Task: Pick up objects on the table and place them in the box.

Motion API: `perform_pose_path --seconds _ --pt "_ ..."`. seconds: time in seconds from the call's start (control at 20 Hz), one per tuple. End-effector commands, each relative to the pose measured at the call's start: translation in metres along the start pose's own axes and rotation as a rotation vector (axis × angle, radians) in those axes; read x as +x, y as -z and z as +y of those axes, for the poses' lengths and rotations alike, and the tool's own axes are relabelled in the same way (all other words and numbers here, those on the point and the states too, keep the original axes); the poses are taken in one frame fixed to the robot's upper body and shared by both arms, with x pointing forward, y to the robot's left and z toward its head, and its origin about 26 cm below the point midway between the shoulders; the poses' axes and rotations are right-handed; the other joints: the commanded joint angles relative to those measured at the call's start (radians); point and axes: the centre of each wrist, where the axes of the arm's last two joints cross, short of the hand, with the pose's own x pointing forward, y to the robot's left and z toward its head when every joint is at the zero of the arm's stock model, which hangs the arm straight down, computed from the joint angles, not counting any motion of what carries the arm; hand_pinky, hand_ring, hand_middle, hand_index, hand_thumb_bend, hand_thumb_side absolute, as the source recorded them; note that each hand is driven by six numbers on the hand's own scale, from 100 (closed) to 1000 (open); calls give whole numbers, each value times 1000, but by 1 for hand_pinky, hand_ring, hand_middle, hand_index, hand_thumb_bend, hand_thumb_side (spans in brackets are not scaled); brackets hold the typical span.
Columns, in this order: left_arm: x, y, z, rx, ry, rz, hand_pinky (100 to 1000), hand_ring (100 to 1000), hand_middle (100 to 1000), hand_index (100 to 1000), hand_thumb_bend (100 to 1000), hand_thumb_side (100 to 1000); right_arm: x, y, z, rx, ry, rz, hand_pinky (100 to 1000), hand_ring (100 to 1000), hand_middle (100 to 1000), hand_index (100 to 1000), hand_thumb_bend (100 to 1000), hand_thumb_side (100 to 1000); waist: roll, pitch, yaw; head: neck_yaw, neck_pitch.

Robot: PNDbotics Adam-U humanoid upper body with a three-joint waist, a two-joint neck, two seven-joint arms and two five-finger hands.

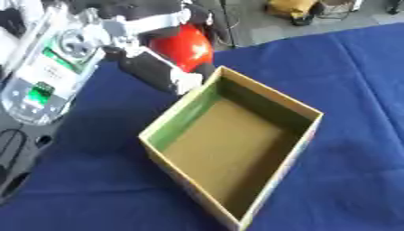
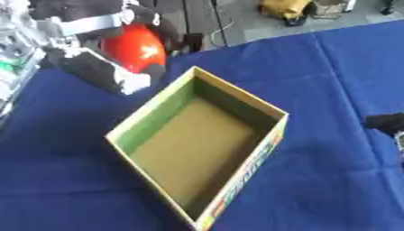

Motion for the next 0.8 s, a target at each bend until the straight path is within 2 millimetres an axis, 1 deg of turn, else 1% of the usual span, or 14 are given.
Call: perform_pose_path --seconds 0.05,0.2,0.25,0.3,0.35,0.6,0.8 --pt "3 13 -4 -20 36 -16 121 715 631 800 100 278 5 5 -2 10 -5 -28 875 783 573 666 100 881 -3 -16 -5 2 -14" --pt "0 25 -17 -79 50 -28 125 714 619 777 100 271 6 5 -2 13 -4 -29 875 783 573 666 100 881 0 -13 -13 4 -14" --pt "-1 28 -22 -97 55 -30 129 709 601 749 100 267 6 5 -2 12 -4 -29 875 783 573 666 100 880 0 -11 -16 4 -16" --pt "-2 32 -27 -114 57 -31 130 712 603 746 100 140 6 5 -2 11 -4 -29 875 783 573 666 100 879 -1 -10 -17 5 -19" --pt "-3 35 -31 -128 61 -29 132 716 609 752 100 264 6 5 -2 9 -5 -29 875 783 573 666 100 879 -2 -9 -18 6 -21" --pt "-4 53 -56 -177 130 -5 142 728 625 759 100 259 5 5 -2 0 -5 -28 875 783 573 665 100 877 -4 -7 -16 12 -31" --pt "-7 62 -70 -190 189 12 148 739 632 751 100 256 5 5 -2 -4 -4 -29 874 782 573 665 100 872 -7 -7 -18 21 -40"
